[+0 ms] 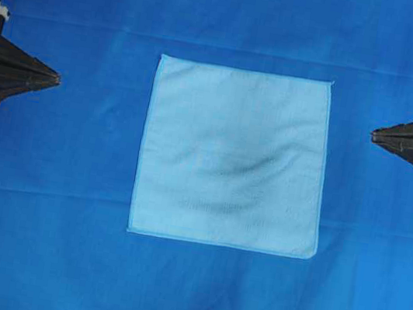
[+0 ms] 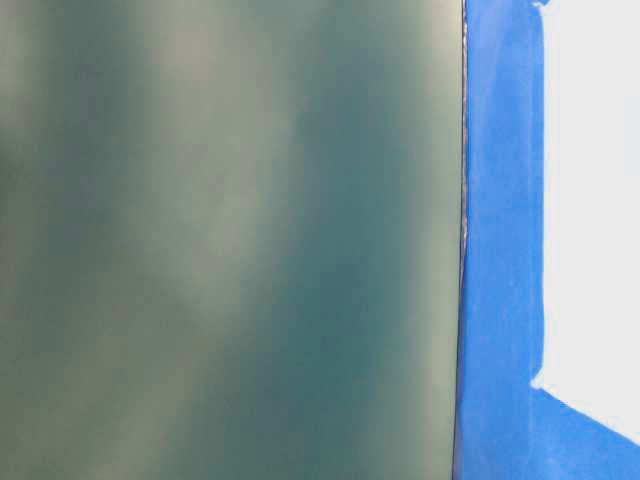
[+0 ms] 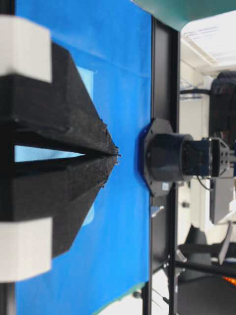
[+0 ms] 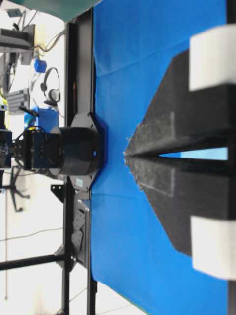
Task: Fold the light blue towel.
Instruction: 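Move both grippers to the towel's top corners and grasp them, then pull both top corners down toward the bottom edge, folding in half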
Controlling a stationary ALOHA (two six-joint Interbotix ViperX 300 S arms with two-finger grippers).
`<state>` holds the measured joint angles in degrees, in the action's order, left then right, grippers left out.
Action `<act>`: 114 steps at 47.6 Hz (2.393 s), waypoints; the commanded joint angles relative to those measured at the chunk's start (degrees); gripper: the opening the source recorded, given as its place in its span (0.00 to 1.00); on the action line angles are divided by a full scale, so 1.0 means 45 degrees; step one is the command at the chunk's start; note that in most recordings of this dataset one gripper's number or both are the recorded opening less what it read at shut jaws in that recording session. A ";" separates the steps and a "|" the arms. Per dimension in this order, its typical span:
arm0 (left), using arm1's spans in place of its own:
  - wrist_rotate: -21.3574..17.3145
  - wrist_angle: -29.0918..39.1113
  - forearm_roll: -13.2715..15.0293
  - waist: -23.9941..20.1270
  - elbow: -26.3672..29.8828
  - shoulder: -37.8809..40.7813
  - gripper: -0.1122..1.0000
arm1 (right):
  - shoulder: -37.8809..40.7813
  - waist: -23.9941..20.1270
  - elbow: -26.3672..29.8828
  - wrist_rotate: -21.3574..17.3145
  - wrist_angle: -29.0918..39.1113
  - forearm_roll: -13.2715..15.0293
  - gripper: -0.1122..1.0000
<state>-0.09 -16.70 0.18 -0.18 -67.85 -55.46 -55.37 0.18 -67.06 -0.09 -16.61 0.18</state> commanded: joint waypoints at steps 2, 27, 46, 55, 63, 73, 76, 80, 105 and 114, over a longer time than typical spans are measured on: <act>0.0137 0.0039 0.0332 -0.0117 0.0312 0.0430 0.11 | 0.0215 0.0176 0.0371 0.0117 0.0137 0.0020 0.11; 0.0156 -0.0430 0.0332 -0.2734 0.0996 0.5059 0.11 | 0.3535 0.4180 0.1328 -0.0176 0.3242 -0.0020 0.12; 0.0059 -0.1641 0.0332 -0.4141 0.2324 1.0156 0.89 | 0.7813 0.5723 0.1758 -0.0137 0.4004 0.0137 0.63; 0.0078 -0.2656 0.0332 -0.4668 0.2598 1.2324 0.88 | 0.9648 0.5996 0.1895 -0.0137 0.3145 0.0137 0.62; 0.0078 -0.3262 0.0332 -0.4844 0.2930 1.3672 0.88 | 1.0898 0.6133 0.2109 -0.0117 0.2441 0.0156 0.62; -0.0039 -0.3184 0.0332 -0.5273 0.3262 1.4668 0.87 | 1.1719 0.6445 0.2344 -0.0098 0.2324 0.0156 0.61; -0.0059 -0.3008 0.0332 -0.5293 0.3359 1.4805 0.86 | 1.1816 0.6504 0.2344 -0.0098 0.2324 0.0176 0.60; -0.0078 -0.2402 0.0332 -0.5254 0.3555 1.4863 0.82 | 1.1875 0.6484 0.2363 -0.0078 0.2363 0.0176 0.55; -0.0566 -0.1309 0.0313 -0.4863 0.3691 1.4473 0.12 | 1.1641 0.6504 0.2402 -0.0020 0.2910 0.0176 0.12; -0.0684 -0.0293 0.0313 -0.4883 0.3770 1.3125 0.12 | 1.0508 0.6504 0.2441 -0.0020 0.3438 0.0176 0.12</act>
<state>-2.81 -19.42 1.49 -22.24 -51.50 7.47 -4.83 29.27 -56.95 -0.18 -1.93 0.88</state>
